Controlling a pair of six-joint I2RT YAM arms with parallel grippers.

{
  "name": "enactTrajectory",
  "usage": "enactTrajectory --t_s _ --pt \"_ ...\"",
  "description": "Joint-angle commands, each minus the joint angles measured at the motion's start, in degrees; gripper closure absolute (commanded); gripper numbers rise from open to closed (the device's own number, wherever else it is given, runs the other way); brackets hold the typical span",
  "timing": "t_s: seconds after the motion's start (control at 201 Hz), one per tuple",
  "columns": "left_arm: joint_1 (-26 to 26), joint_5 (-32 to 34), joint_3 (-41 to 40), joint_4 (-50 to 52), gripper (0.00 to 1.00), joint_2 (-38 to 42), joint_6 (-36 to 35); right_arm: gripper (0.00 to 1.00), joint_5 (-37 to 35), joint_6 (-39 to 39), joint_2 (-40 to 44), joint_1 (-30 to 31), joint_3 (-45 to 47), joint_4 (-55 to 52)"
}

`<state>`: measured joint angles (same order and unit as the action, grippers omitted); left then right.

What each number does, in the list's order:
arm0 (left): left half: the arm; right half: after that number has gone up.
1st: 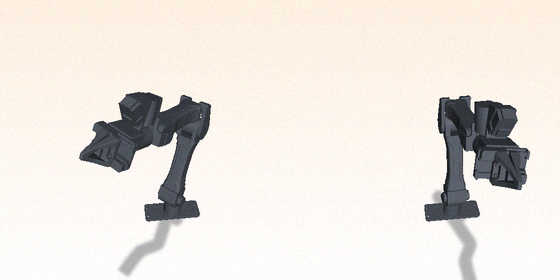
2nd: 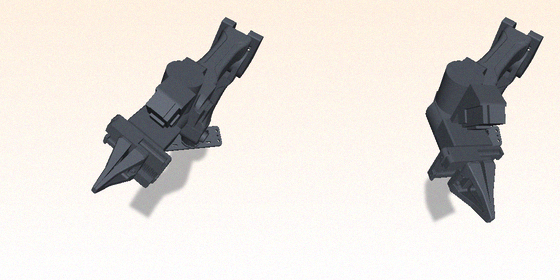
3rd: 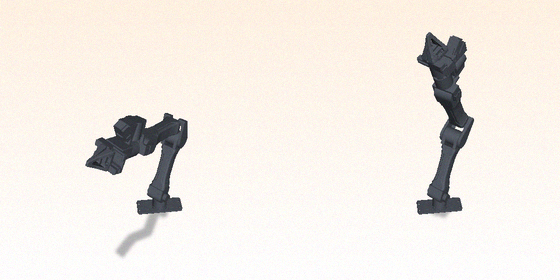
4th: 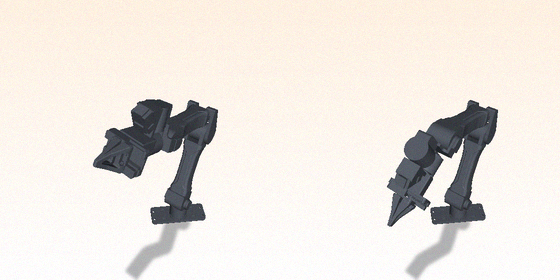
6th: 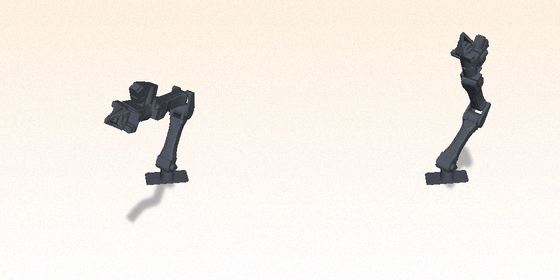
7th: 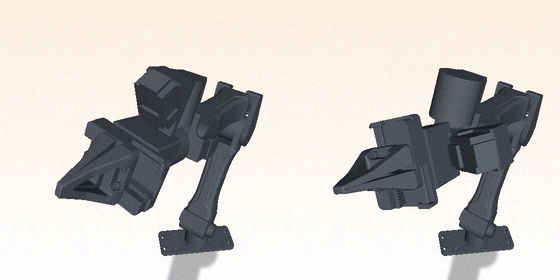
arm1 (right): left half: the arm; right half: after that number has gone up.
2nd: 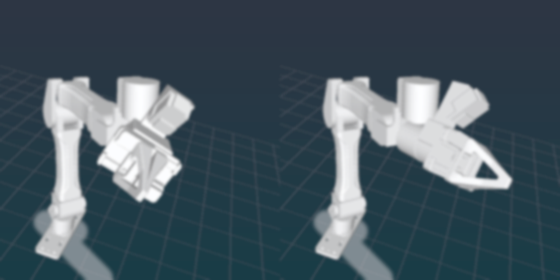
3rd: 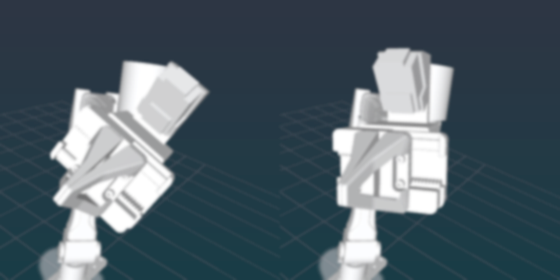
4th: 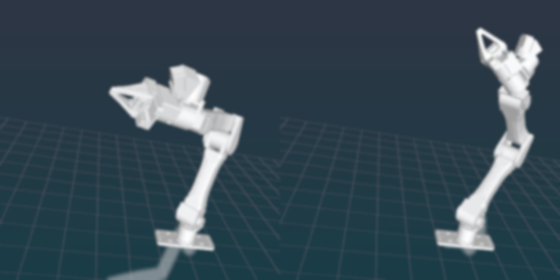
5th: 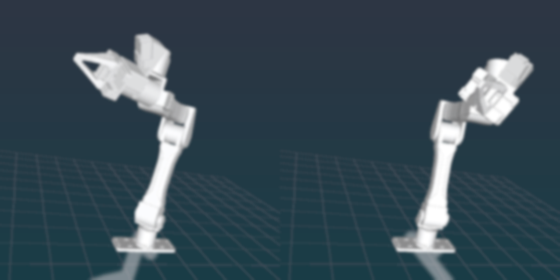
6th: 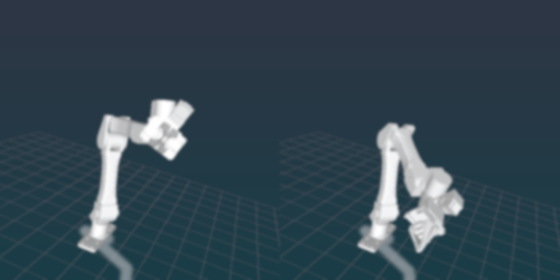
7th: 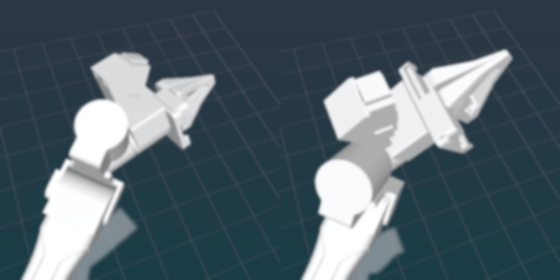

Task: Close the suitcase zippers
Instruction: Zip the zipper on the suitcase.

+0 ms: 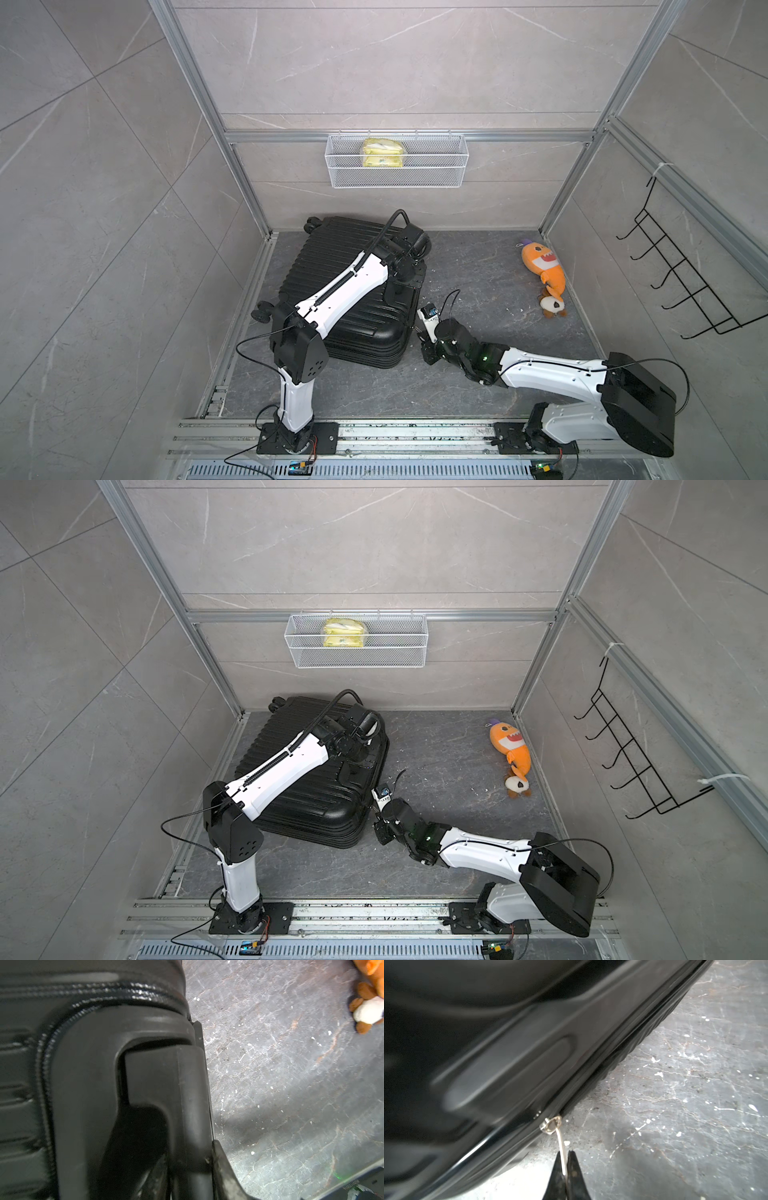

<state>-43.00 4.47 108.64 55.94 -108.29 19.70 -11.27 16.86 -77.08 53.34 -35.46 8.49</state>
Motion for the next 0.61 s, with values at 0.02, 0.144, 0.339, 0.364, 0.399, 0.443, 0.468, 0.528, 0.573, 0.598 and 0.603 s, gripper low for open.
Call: enactTrajectory --t_s 0.02,0.144,0.339,0.364,0.399,0.443,0.468,0.528,0.573,0.598,0.603 --pt "0.38 -2.60 -2.96 8.67 1.00 7.88 -10.38 1.00 -7.60 1.07 -0.44 -6.85 -0.47 -1.14" --pt "0.40 -5.24 -6.19 8.24 1.00 10.10 -10.30 1.00 -5.45 0.48 -2.53 -9.56 -1.96 -0.49" --pt "0.34 -8.23 -10.09 7.36 1.00 13.11 -10.20 1.00 -3.58 0.54 -7.11 -14.62 -5.48 -0.33" --pt "0.31 -8.63 -10.45 7.19 1.00 13.51 -10.21 1.00 -3.30 0.54 -7.63 -15.26 -6.01 -0.30" --pt "0.32 -9.22 -11.09 6.96 1.00 13.86 -10.30 1.00 -3.17 0.66 -8.57 -16.24 -6.86 -0.46" --pt "0.31 -9.87 -11.69 6.75 1.00 14.43 -10.46 1.00 -2.54 0.89 -9.70 -17.49 -7.86 -0.58" --pt "0.26 -10.19 -11.99 6.66 1.00 14.67 -10.52 1.00 -1.95 0.89 -10.32 -18.32 -8.46 -0.58" --pt "0.12 -10.87 -12.65 6.46 1.00 15.11 -10.78 1.00 -0.84 1.06 -11.89 -20.22 -9.75 -0.71" --pt "-0.04 -11.19 -13.25 6.21 1.00 15.38 -10.79 1.00 0.27 1.07 -13.02 -21.55 -10.79 -0.64" --pt "-0.02 -11.57 -13.52 6.05 1.00 15.56 -10.88 1.00 0.63 1.07 -13.62 -22.06 -11.21 -0.67" --pt "-0.08 -11.67 -13.53 5.99 1.00 15.61 -10.90 1.00 0.72 1.07 -13.75 -22.23 -11.34 -0.71"
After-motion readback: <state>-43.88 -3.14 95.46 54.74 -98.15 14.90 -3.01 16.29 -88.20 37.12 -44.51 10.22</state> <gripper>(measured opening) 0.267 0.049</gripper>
